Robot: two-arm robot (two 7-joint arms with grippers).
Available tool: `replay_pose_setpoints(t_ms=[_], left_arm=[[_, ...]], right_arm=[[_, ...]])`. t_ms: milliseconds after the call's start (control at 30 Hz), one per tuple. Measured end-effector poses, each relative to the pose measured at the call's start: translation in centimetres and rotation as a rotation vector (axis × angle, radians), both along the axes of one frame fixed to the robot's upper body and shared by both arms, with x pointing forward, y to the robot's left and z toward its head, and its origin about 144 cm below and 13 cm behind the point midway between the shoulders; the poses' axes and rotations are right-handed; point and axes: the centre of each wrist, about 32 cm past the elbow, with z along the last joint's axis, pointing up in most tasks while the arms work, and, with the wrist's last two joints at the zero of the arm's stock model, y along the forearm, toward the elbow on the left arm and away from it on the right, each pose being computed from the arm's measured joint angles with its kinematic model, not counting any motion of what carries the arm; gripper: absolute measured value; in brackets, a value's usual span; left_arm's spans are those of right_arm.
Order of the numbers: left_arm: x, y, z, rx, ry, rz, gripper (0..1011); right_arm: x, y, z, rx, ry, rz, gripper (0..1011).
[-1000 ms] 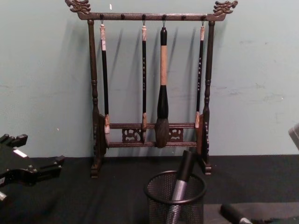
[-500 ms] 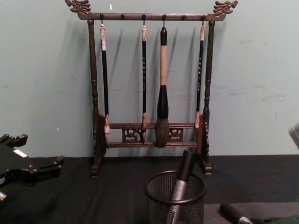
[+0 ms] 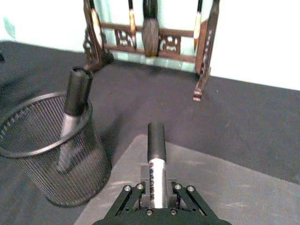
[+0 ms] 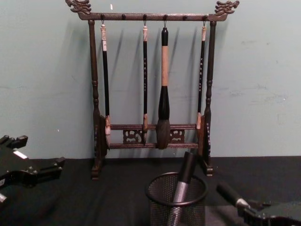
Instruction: Pick up the water-based marker from the table and place it into the pen holder.
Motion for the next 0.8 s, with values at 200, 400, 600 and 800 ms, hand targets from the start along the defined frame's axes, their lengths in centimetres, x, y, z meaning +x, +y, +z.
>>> replay_pose_setpoints(t_ms=[200, 400, 600, 800], left_arm=[[0.0, 0.0, 0.0, 0.0, 0.0, 0.0, 1009], [0.0, 0.0, 0.0, 0.0, 0.0, 0.0, 1009], [0.0, 0.0, 0.0, 0.0, 0.0, 0.0, 1009], [0.0, 0.0, 0.0, 0.0, 0.0, 0.0, 1009]], right_arm=[[-0.18, -0.37, 0.06, 0.067, -0.044, 0.007, 195], [-0.21, -0.66, 0.15, 0.111, -0.074, 0.024, 195], [-0.17, -0.82, 0.32, 0.143, -0.11, 0.049, 194], [0.09, -0.81, 0.65, 0.17, -0.161, 0.068, 195]])
